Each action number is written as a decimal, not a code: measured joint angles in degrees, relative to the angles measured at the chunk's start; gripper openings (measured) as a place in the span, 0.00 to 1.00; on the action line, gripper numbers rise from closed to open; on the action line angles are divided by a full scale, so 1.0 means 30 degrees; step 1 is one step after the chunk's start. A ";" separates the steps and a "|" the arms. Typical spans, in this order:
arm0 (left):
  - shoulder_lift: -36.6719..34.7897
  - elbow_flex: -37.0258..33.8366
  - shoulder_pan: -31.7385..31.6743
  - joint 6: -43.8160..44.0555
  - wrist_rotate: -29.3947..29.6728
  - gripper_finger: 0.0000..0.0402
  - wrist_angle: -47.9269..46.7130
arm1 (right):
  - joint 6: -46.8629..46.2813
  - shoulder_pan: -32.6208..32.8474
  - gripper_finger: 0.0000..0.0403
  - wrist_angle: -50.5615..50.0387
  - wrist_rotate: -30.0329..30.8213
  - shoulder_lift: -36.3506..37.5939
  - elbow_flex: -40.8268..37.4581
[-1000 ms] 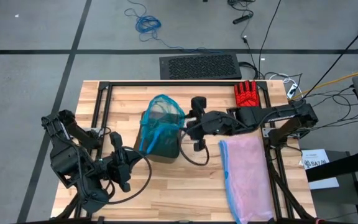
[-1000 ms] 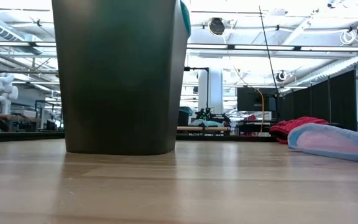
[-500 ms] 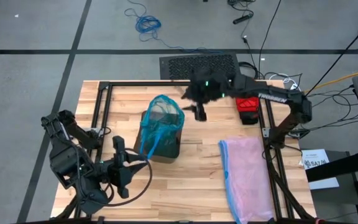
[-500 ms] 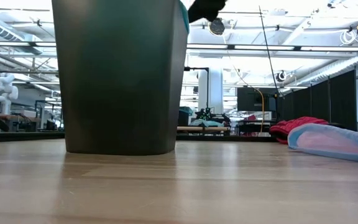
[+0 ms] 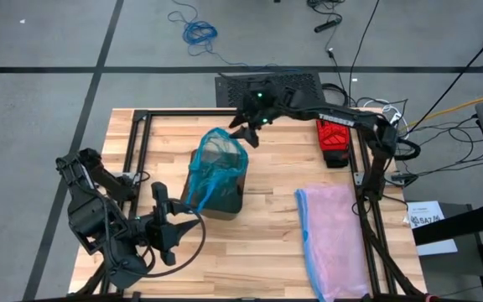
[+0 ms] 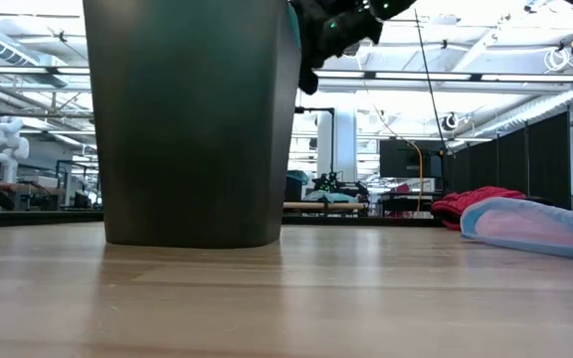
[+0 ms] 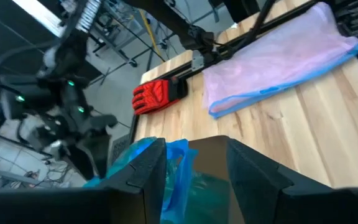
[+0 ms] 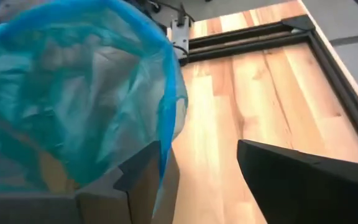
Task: Place trash/remove bag and relplace
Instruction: Close the blue trash bag
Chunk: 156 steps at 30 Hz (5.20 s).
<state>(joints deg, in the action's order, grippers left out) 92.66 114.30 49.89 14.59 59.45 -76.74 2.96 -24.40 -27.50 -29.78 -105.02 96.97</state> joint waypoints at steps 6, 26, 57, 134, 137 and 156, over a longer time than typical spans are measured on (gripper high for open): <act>0.0000 0.0000 0.0000 0.0006 0.0982 0.40 -0.0011 | 0.0733 0.0920 0.20 0.0620 0.1856 -0.0669 -0.0007; -0.0002 0.0080 0.1409 0.0015 0.4017 0.41 -0.0011 | 0.9040 0.7317 0.00 0.2087 1.0416 0.2771 -0.0007; -0.1268 -0.2431 -0.4210 0.4032 0.1958 0.40 -0.3287 | 1.0291 1.0751 0.00 0.2099 1.2877 0.4046 0.0000; -0.1268 -0.2390 -0.4229 -0.2111 0.2654 0.47 0.3372 | 0.9840 1.1434 0.00 0.3796 1.0817 0.4600 0.0015; -0.1270 -0.2390 -0.5245 -0.3074 0.0609 0.47 0.4499 | 0.9799 1.1459 0.00 0.4105 1.0307 0.4600 0.0015; -0.1272 -0.2390 -0.8152 -0.5642 -0.4177 0.17 0.7495 | 0.9735 1.1794 0.00 0.4067 0.9741 0.4600 0.0015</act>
<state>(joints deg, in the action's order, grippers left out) 88.85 107.13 25.43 -2.34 46.92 -54.26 32.16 10.98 -15.29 -0.56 -91.22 97.01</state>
